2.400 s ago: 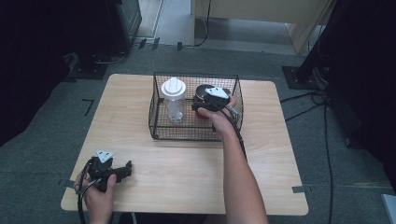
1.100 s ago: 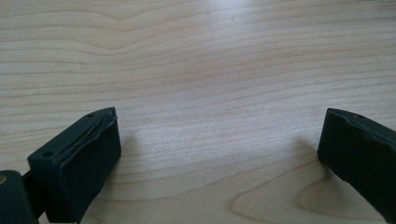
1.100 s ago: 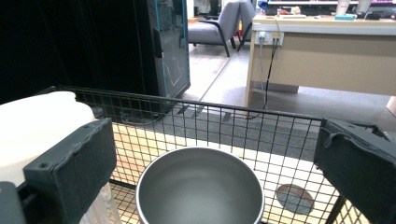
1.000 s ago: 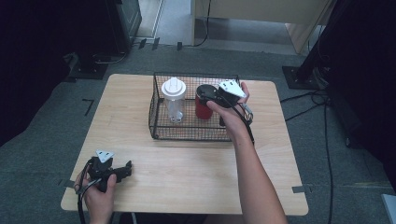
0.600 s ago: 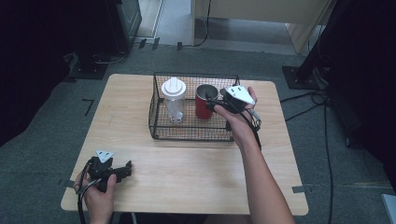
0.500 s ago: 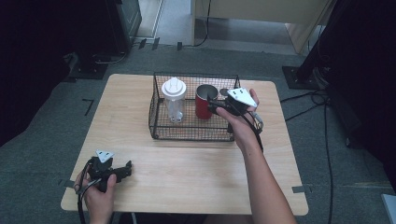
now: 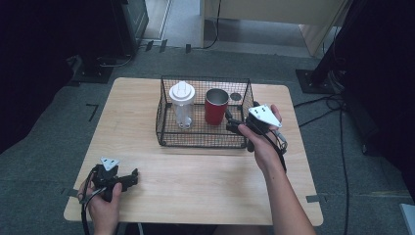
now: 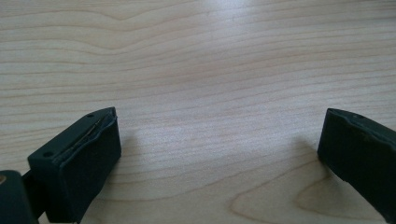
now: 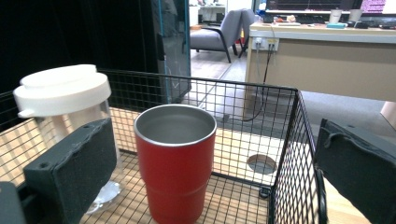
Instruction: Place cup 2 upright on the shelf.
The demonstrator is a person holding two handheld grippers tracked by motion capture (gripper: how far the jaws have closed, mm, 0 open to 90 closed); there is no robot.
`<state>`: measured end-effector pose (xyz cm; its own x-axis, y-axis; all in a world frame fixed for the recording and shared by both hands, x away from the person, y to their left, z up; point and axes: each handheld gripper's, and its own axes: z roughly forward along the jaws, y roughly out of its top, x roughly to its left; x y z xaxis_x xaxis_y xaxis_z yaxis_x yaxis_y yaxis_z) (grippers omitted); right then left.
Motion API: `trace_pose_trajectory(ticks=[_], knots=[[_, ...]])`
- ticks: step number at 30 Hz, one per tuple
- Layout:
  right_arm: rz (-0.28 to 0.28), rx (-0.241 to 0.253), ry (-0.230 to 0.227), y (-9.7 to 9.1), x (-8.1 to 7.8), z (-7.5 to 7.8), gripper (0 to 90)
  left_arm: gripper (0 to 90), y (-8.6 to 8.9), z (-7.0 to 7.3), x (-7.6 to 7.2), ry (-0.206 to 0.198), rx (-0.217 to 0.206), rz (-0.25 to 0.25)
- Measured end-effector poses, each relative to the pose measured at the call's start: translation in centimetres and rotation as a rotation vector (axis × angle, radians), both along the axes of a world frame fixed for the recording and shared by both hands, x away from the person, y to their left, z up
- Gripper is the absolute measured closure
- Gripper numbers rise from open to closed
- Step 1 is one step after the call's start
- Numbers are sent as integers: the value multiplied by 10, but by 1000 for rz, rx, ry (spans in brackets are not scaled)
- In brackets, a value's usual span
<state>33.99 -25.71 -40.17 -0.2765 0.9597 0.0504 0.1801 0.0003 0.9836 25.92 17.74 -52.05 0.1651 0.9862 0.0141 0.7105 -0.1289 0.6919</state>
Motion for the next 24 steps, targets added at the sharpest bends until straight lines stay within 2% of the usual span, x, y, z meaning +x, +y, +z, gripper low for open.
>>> trace_pose_trajectory(ticks=[11, 24], knots=[[9, 15, -5, -13, -31, -5, 0, 0, 0, 0, 0, 0, 0, 0], [3, 2, -14, -26, -67, -17, 0, 0, 0, 0, 0, 0, -2, 1]])
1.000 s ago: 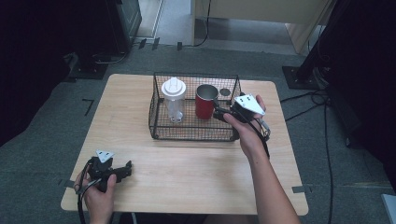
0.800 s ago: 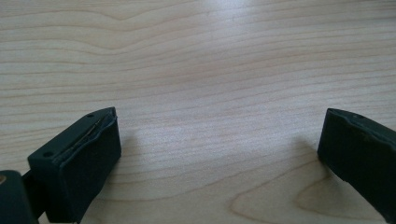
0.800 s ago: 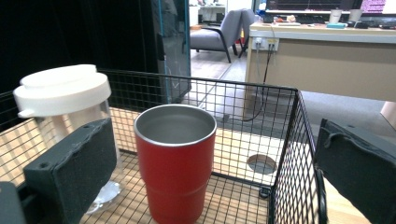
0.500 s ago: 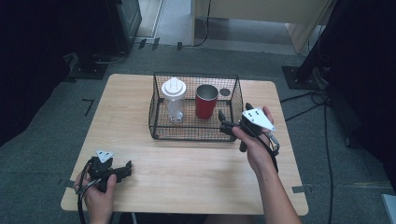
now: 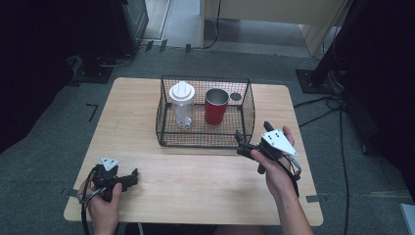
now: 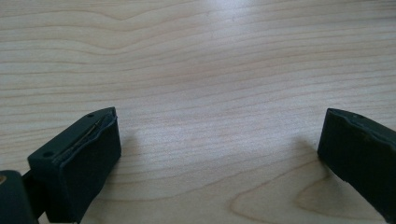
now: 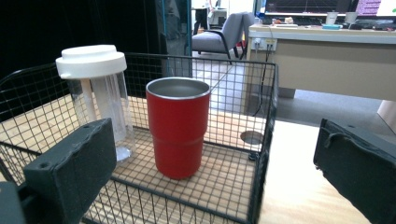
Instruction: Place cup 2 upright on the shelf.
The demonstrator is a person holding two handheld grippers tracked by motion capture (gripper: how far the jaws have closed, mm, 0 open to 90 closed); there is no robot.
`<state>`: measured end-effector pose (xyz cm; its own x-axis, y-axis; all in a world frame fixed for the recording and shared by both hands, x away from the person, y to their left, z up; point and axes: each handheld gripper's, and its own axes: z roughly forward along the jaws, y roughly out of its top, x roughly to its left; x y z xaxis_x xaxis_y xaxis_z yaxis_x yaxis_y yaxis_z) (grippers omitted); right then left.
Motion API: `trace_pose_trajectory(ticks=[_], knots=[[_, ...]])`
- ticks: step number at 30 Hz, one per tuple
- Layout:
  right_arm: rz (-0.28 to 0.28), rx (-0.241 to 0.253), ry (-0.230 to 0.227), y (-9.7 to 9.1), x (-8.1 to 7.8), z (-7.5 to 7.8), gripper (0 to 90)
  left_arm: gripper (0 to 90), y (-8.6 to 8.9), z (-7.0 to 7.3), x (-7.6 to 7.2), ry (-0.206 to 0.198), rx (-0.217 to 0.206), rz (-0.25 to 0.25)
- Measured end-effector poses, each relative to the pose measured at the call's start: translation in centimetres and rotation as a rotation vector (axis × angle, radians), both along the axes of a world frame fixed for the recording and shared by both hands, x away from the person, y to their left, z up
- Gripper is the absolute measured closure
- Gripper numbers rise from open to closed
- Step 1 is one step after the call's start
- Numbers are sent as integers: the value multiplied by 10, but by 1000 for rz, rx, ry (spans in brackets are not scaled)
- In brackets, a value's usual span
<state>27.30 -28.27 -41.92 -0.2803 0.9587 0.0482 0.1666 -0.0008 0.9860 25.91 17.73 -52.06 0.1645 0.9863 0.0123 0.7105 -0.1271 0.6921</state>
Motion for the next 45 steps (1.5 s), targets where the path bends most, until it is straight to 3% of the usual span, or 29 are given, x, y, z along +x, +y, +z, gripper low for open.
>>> trace_pose_trajectory(ticks=[13, 23, 41, 45], knots=[[-62, 33, 40, -32, -27, -31, 0, 0, 0, 0, 0, -1, 1, -1], [-119, 20, 91, -57, -46, -61, 0, 0, 0, 0, 0, 0, 2, -2], [-211, -35, 174, -94, -72, -95, 0, 0, 0, 0, 0, 0, 2, -2], [-240, -75, 205, -101, -77, -102, 0, 0, 0, 0, 0, 0, 2, -2]])
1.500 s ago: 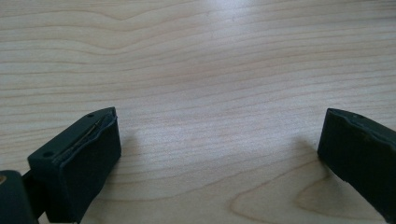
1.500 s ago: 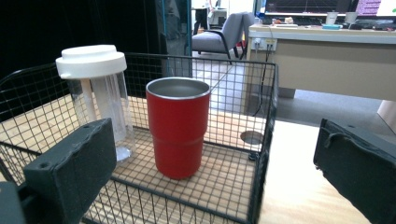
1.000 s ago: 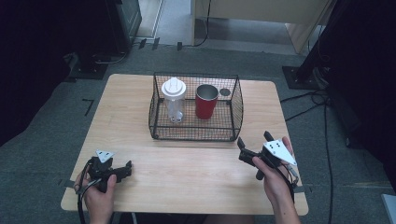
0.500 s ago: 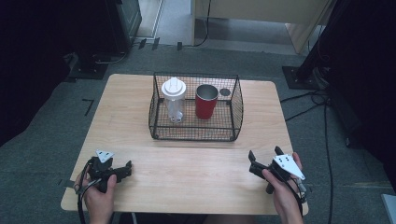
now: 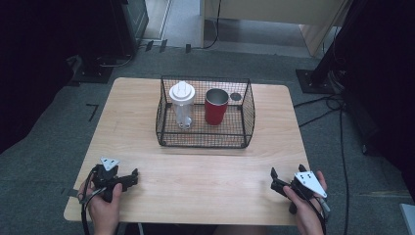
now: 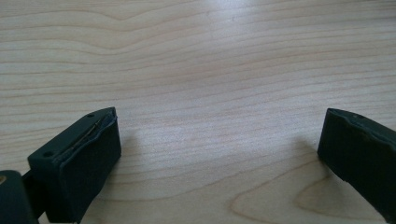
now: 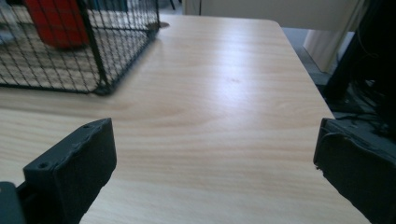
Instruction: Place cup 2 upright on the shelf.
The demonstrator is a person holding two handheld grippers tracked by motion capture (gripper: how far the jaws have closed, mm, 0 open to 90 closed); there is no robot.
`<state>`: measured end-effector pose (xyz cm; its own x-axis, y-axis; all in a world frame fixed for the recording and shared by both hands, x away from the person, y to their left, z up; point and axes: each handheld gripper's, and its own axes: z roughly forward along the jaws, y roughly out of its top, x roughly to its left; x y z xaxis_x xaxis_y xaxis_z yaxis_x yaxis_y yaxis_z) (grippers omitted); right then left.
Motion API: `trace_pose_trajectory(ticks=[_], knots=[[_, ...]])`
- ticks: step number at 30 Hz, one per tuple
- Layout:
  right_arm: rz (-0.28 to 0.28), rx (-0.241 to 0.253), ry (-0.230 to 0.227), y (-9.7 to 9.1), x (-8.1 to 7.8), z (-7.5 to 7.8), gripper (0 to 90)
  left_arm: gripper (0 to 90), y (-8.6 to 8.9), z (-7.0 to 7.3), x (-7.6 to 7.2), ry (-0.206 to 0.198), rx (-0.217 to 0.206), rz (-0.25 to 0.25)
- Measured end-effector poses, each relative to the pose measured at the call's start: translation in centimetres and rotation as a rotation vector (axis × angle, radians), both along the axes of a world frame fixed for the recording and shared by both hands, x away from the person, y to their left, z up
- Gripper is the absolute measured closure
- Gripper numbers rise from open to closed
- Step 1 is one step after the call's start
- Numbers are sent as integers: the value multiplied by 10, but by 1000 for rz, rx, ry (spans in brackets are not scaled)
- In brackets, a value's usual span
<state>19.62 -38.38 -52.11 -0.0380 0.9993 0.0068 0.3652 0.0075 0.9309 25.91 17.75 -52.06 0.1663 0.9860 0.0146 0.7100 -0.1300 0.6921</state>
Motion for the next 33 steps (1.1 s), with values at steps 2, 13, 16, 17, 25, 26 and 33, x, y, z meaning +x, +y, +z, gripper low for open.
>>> trace_pose_trajectory(ticks=[2, 13, 16, 17, 25, 26, 33], knots=[[-6, 1, 2, -3, -2, 0, 0, 0, 0, 0, 0, 0, 0, 0], [12, -62, 111, -18, -6, -1, 0, 0, 0, 0, 0, 1, 0, 0], [23, -70, 168, -22, -7, -2, 0, 0, 0, 0, 0, 1, 0, 0], [27, -77, 192, -23, -7, -2, 0, 0, 0, 0, 0, 1, 0, 0], [64, -106, 289, -27, -4, -5, 0, 0, 0, 0, 0, 1, 0, 0], [64, -110, 297, -27, -3, -5, 0, 0, 0, 0, 0, 1, 0, 0], [75, -141, 333, -26, -2, -7, 0, 0, 0, 0, 0, 1, 0, -1]])
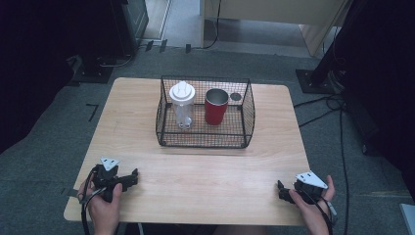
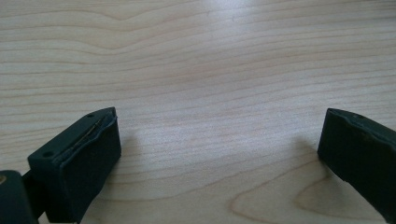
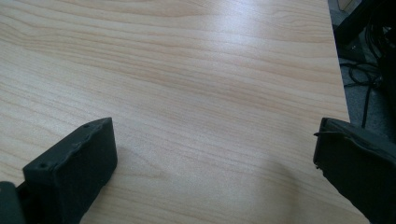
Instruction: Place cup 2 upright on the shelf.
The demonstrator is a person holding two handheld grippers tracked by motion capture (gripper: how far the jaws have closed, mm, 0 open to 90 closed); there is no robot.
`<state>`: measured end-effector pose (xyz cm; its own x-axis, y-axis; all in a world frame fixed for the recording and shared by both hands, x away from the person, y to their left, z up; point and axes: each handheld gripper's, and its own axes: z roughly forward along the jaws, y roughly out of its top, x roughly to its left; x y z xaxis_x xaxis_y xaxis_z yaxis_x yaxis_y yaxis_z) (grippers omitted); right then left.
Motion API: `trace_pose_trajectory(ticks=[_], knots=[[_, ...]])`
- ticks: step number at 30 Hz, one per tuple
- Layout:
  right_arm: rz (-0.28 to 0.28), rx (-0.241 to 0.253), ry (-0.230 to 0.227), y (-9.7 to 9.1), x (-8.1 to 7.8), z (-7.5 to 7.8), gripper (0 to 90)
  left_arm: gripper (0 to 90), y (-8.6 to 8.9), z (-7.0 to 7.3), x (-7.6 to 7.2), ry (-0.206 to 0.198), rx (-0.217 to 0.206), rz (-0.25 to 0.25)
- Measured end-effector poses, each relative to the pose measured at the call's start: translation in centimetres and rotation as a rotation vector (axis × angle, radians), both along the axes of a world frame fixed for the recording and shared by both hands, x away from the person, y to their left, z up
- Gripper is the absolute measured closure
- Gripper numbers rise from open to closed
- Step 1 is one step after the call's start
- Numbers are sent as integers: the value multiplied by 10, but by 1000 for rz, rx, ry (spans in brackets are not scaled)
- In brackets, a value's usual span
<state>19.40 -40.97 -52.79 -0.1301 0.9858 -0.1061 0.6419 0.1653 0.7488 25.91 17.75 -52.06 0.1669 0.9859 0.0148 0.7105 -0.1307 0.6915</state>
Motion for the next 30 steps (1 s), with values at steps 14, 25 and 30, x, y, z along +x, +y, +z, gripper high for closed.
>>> trace_pose_trajectory(ticks=[14, 25, 30], knots=[[18, 116, 66, -10, 2, -1, 2, 0, 0, 0, 0, 0, 0, 0], [-9, 124, 69, -8, 0, -1, 1, 0, 0, 0, 0, 0, 0, 1], [-15, 124, 68, -7, 0, -1, 1, 0, 0, 0, 0, 0, 0, 1]])
